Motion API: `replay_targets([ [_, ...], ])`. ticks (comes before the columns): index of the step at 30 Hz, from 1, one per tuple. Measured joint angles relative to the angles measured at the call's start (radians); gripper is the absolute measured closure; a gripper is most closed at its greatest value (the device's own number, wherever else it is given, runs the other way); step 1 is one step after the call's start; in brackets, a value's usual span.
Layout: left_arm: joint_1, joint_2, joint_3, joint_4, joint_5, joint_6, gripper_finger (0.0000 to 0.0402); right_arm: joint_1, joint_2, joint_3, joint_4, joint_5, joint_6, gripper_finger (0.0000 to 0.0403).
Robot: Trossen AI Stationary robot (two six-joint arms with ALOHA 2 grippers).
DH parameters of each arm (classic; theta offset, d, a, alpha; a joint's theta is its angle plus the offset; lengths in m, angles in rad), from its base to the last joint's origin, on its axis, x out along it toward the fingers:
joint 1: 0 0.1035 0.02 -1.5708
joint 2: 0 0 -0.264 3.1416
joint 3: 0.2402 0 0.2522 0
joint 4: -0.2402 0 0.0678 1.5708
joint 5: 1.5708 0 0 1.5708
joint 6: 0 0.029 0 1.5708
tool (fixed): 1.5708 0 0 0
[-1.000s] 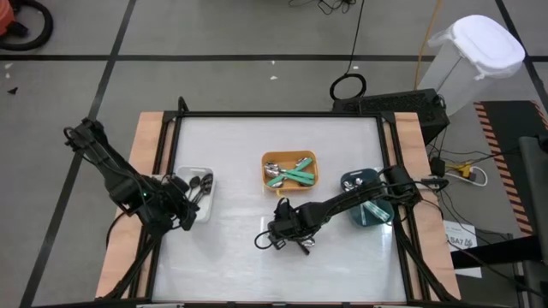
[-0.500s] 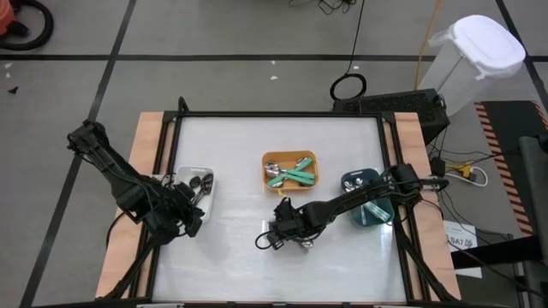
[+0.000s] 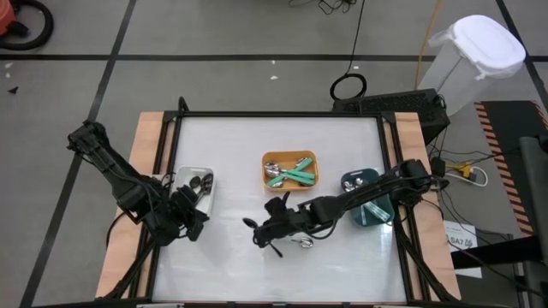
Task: Sort silverware by color (type)
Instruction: Put the black spoon into the white bin
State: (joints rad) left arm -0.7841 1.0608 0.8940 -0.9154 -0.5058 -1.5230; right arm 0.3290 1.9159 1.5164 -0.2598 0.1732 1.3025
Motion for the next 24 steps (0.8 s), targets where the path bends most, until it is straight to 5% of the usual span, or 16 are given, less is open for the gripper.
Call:
replay_targets([
  [11, 0.001, -0.005, 0.0, 0.285, -0.061, 0.211, 0.0321, -0.009, -0.138, 0.0, 0.17, 0.256, -0.027, 0.0402],
  [15, 0.003, -0.005, 0.0, 0.422, -0.087, 0.333, 0.0256, -0.022, -0.171, 0.0, 0.233, 0.36, -0.087, 0.0402],
  [20, 0.02, -0.005, 0.0, 0.512, -0.256, 0.424, 0.0149, -0.04, -0.189, 0.001, 0.34, 0.44, -0.173, 0.0402],
  [24, 0.035, 0.001, 0.0, 0.656, -0.347, 0.634, 0.01, -0.051, -0.188, 0.0, 0.417, 0.481, -0.237, 0.0402],
])
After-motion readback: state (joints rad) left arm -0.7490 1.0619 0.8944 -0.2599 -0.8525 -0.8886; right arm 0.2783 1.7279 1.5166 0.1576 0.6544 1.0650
